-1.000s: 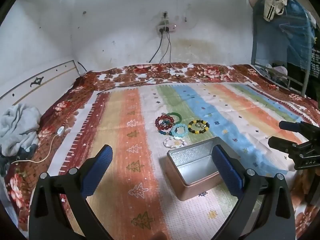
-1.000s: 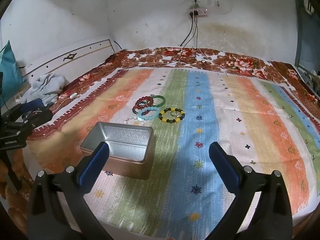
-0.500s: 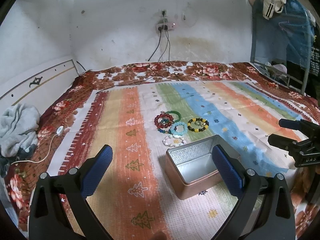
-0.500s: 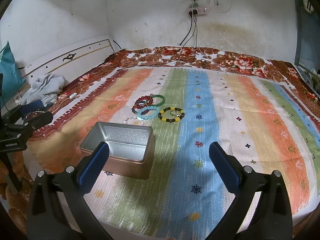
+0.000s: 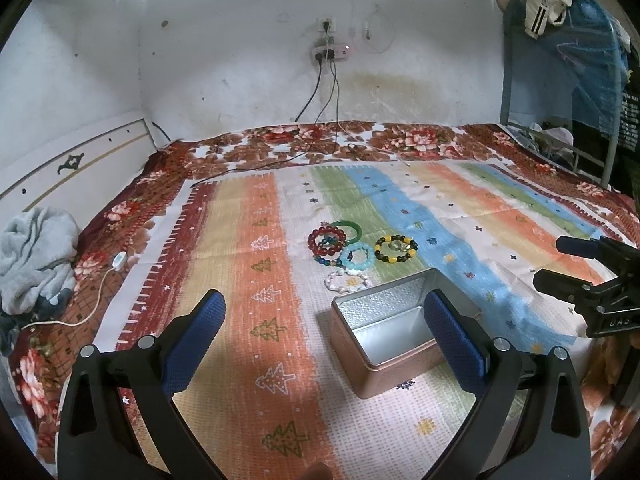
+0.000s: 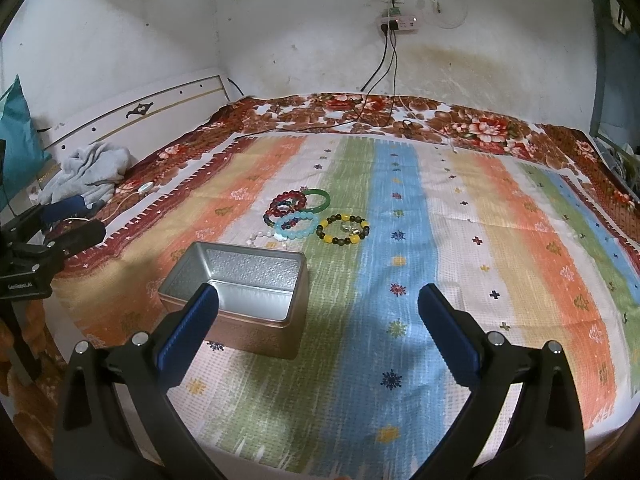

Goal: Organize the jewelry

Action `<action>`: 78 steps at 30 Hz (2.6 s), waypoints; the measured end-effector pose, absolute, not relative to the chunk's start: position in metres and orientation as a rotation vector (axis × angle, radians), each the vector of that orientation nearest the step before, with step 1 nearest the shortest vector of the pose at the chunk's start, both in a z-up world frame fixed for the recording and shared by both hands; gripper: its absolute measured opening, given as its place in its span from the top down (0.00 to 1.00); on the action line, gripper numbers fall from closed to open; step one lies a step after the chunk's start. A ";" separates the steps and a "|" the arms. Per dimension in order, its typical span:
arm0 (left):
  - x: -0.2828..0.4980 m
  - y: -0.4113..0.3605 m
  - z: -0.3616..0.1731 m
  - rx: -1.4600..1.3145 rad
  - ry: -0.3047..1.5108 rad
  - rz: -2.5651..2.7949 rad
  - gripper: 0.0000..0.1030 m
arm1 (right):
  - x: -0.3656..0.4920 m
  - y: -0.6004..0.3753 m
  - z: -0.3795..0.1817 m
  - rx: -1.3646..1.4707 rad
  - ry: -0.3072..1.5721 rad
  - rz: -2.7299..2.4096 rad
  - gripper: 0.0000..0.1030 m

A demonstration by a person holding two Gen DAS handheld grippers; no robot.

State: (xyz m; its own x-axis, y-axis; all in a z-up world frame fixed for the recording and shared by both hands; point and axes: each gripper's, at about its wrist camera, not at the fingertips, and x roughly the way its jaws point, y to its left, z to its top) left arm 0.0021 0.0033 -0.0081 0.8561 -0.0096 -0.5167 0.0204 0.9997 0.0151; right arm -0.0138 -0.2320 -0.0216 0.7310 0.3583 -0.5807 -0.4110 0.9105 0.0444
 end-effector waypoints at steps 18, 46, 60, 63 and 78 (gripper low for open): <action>0.037 -0.002 -0.012 0.058 0.594 -0.020 0.05 | 0.023 -0.232 -0.023 -0.081 0.656 0.409 0.05; 0.148 0.013 -0.024 0.063 0.714 0.030 0.05 | 0.112 -0.221 -0.035 -0.097 0.757 0.384 0.05; 0.198 0.036 -0.050 0.017 0.851 0.020 0.05 | 0.176 -0.227 -0.063 -0.021 0.920 0.367 0.05; 0.206 0.033 -0.054 0.038 0.865 0.014 0.05 | 0.186 -0.228 -0.068 -0.008 0.943 0.363 0.05; 0.253 0.038 -0.085 -0.005 0.981 -0.068 0.06 | 0.222 -0.213 -0.098 -0.025 1.075 0.386 0.05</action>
State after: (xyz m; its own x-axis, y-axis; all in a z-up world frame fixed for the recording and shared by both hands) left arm 0.2526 0.0380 -0.0854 0.5542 -0.0595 -0.8303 0.0554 0.9979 -0.0346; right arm 0.2220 -0.2128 -0.0983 0.4154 0.2948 -0.8605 -0.3192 0.9331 0.1656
